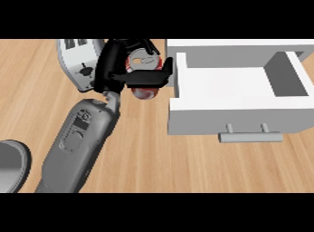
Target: Pick up the can, place it into the drawer and close the drawer
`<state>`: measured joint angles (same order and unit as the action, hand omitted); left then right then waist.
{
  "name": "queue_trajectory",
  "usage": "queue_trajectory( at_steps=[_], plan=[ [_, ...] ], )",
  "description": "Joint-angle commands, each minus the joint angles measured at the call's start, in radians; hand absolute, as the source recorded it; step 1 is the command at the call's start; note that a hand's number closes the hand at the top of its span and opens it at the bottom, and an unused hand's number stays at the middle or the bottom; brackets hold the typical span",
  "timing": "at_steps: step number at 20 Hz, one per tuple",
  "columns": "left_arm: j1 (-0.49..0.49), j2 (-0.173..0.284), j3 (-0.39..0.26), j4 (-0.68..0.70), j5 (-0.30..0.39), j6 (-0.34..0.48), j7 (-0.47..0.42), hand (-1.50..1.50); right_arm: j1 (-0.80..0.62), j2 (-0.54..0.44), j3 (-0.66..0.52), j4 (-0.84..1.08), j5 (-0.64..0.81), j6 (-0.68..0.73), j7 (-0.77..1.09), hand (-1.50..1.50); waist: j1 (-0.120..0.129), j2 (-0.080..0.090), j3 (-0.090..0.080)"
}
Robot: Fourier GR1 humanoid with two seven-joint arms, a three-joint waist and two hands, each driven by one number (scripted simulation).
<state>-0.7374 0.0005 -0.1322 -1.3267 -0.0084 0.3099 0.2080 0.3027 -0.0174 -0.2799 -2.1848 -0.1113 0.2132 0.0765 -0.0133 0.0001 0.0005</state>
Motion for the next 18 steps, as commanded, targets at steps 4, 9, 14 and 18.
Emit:
queue_trajectory(
  at_steps=[4,9,14,18],
  plan=[
    [-0.265,0.000,-0.044,0.164,0.040,0.116,0.048,1.50,-0.026,-0.054,-0.065,-0.008,-0.089,0.030,0.060,-1.50,-0.009,0.002,0.000],
    [-0.341,0.000,-0.132,0.254,0.087,0.209,0.049,1.50,-0.027,-0.028,-0.040,-0.042,-0.061,0.010,0.086,-1.50,-0.009,0.001,0.000],
    [-0.491,-0.001,-0.075,0.430,0.122,0.205,0.018,1.50,-0.007,-0.017,-0.033,-0.061,-0.062,0.023,0.081,-1.50,-0.018,0.004,0.000],
    [-0.589,0.000,-0.119,0.526,0.188,0.218,0.025,1.50,-0.073,-0.027,-0.040,0.019,-0.023,0.007,0.043,-1.50,-0.019,0.005,0.000]
  ],
)
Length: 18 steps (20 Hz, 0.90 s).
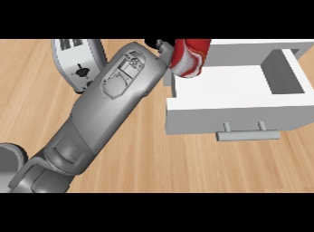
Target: Pick up the can, place it into the drawer and close the drawer
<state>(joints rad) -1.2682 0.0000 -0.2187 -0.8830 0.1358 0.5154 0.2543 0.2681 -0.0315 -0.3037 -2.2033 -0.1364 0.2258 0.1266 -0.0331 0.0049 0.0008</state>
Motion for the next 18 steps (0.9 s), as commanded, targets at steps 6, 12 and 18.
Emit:
queue_trajectory(
  at_steps=[6,12,18],
  plan=[
    [-0.167,0.000,-0.058,0.264,0.129,0.049,-0.087,1.50,-0.045,0.009,0.025,0.062,0.045,-0.005,-0.028,-1.50,-0.021,0.007,0.001],
    [-0.223,0.000,-0.091,0.361,0.176,0.039,-0.126,1.50,-0.015,0.023,0.047,0.023,0.043,0.007,-0.024,-1.50,-0.032,0.006,0.001],
    [-0.242,0.000,-0.140,0.430,0.244,0.052,-0.159,1.50,-0.102,-0.027,-0.013,0.099,-0.006,-0.007,-0.007,-1.50,-0.036,0.010,0.002]
  ],
)
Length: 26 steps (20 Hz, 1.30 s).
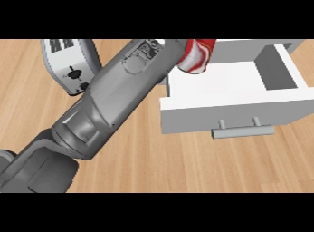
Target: Pick up the can, place it into the drawer and close the drawer
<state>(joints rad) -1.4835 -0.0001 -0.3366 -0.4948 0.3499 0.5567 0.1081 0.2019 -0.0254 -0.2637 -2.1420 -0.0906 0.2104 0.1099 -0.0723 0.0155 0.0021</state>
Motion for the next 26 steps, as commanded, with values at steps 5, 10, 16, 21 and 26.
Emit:
queue_trajectory(
  at_steps=[5,10,16,21,26],
  plan=[
    [-0.003,0.000,-0.086,0.073,0.068,0.048,-0.081,1.50,-0.036,-0.008,0.011,-0.018,0.005,-0.010,0.034,-1.50,-0.012,0.003,0.000],
    [0.033,0.000,-0.187,0.075,0.099,0.096,-0.102,1.50,-0.073,-0.005,0.017,0.054,0.037,-0.017,-0.017,-1.50,-0.035,0.011,0.002],
    [0.040,0.000,-0.228,0.115,0.114,0.088,-0.143,1.50,-0.096,-0.010,0.025,0.036,0.026,-0.021,0.019,-1.50,-0.042,0.014,0.001],
    [0.044,0.000,-0.264,0.129,0.136,0.138,-0.135,-1.50,-0.103,-0.012,0.040,0.006,0.047,-0.031,0.043,-1.50,-0.064,0.018,0.001],
    [0.034,0.000,-0.282,0.140,0.159,0.185,-0.117,-1.50,-0.101,-0.030,0.023,0.030,-0.001,0.002,0.040,-1.50,-0.074,0.018,0.002]
  ],
)
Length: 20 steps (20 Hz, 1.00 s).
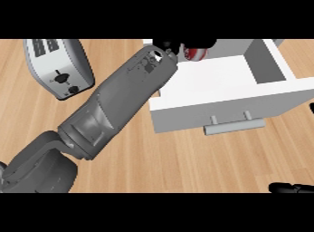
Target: Pick up the can, place it into the drawer and close the drawer
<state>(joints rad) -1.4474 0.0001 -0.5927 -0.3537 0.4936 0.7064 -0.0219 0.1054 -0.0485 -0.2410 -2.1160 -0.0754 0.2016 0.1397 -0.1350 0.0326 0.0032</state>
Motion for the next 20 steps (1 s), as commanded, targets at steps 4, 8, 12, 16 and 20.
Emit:
queue_trajectory(
  at_steps=[4,8,12,16,20],
  plan=[
    [0.016,0.000,-0.017,0.016,0.033,0.050,-0.041,-1.50,-0.013,0.016,0.033,-0.017,0.026,-0.016,0.018,-1.50,0.001,0.002,-0.001],
    [0.043,0.000,-0.011,0.000,0.069,0.067,-0.064,-1.50,0.021,-0.012,0.005,-0.068,0.006,0.007,0.014,-1.50,-0.001,-0.003,-0.001],
    [0.052,0.000,-0.004,-0.026,0.109,0.067,-0.081,-1.50,-0.026,-0.058,0.007,-0.077,0.110,-0.007,-0.007,-1.50,0.007,0.000,-0.002],
    [0.039,0.000,0.011,-0.017,0.135,0.071,-0.090,-1.50,-0.015,-0.127,-0.019,-0.099,0.167,0.027,-0.065,-1.50,0.012,-0.003,-0.002],
    [0.026,0.000,0.002,-0.055,0.174,0.079,-0.079,-1.50,-0.027,-0.124,0.057,-0.088,0.291,0.019,-0.126,-1.50,0.026,-0.005,-0.001]
  ],
)
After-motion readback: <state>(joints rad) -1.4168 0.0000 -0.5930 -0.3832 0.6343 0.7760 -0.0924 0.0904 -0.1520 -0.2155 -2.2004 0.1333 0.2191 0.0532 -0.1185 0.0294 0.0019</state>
